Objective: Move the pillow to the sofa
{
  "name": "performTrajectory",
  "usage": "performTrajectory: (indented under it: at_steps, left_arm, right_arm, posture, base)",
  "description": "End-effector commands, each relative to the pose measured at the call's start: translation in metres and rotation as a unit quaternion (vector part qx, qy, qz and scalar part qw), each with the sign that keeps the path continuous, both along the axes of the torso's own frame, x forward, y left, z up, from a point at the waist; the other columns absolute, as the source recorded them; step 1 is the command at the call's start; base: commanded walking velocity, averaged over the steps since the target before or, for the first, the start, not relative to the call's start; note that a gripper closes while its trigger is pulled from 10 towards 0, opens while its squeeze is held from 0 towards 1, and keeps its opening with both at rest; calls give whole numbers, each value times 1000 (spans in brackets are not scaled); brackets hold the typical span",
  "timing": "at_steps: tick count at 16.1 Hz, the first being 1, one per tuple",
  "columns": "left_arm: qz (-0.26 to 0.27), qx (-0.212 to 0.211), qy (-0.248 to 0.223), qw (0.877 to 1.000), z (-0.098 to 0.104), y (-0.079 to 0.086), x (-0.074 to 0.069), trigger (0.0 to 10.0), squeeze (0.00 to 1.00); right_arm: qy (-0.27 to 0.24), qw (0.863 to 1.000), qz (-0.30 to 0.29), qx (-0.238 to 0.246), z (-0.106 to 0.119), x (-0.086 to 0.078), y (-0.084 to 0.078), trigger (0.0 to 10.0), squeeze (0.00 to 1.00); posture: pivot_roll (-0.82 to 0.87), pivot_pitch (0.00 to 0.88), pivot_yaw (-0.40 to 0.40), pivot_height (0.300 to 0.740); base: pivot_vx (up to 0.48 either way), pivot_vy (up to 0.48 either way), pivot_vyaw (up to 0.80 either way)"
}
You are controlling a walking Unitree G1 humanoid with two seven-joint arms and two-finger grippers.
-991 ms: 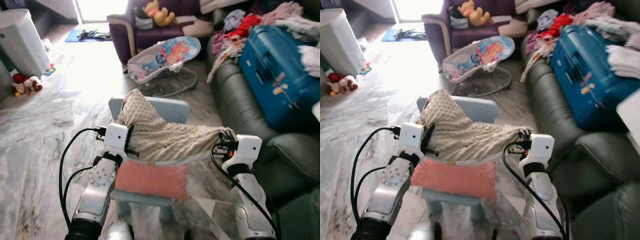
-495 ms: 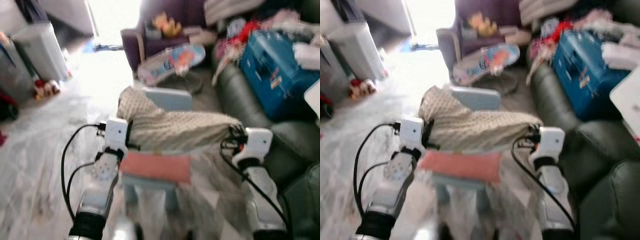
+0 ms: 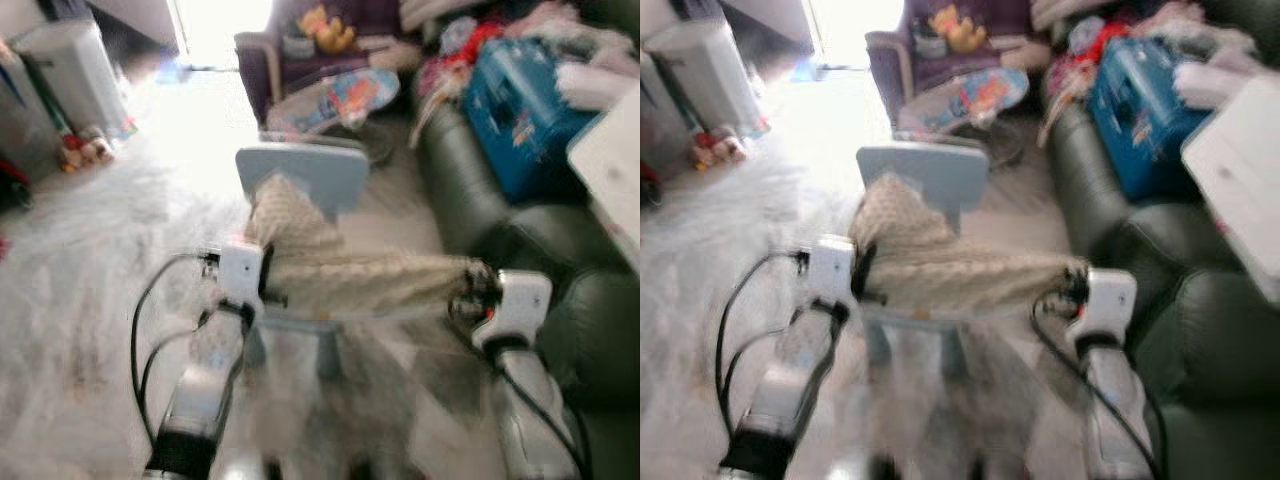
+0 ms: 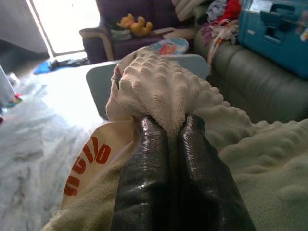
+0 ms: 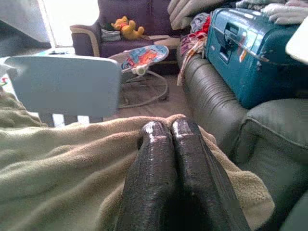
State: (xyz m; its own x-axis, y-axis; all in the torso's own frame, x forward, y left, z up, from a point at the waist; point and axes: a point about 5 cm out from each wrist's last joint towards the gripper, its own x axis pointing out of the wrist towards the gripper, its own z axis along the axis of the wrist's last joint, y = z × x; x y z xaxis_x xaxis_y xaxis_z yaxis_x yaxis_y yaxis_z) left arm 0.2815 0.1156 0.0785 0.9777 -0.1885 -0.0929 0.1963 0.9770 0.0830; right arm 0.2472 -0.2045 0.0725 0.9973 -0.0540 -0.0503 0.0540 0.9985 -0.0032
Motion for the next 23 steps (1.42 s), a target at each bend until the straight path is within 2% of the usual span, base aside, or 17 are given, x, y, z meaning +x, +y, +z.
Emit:
performTrajectory:
  at_steps: [1,4,8,19,23]
  left_arm:
    - [15,5,-15,1000,7,8,3,10000,0]
    - [18,-1,-16,1000,6,8,3,10000,0]
    - [24,-17,-17,999,8,8,3,10000,0]
    - [18,-1,-12,1000,3,4,-1,10000,0]
    - [16,-7,-13,1000,3,3,-4,10000,0]
  right_arm:
    - [-20,1000,-3,0,10,3,-1,10000,0]
    - [-17,1000,-5,-5,10,4,-5,10000,0]
    - [-10,1000,-3,-6,9,5,-5,10000,0]
    - [-13,1000,8,-6,12,11,-3,10000,0]
    - [-12,1000,9,-4,11,10,-2,10000,0]
  posture:
    - [-59,0,8,740]
    - [-58,0,-2,740]
    - [-55,0,-13,740]
    - [-50,0,-22,740]
    - [-44,0,-21,740]
  base:
    - [-274,0,0]
    - [-260,0,0]
    - [0,0,0]
    - [0,442,0]
    - [0,0,0]
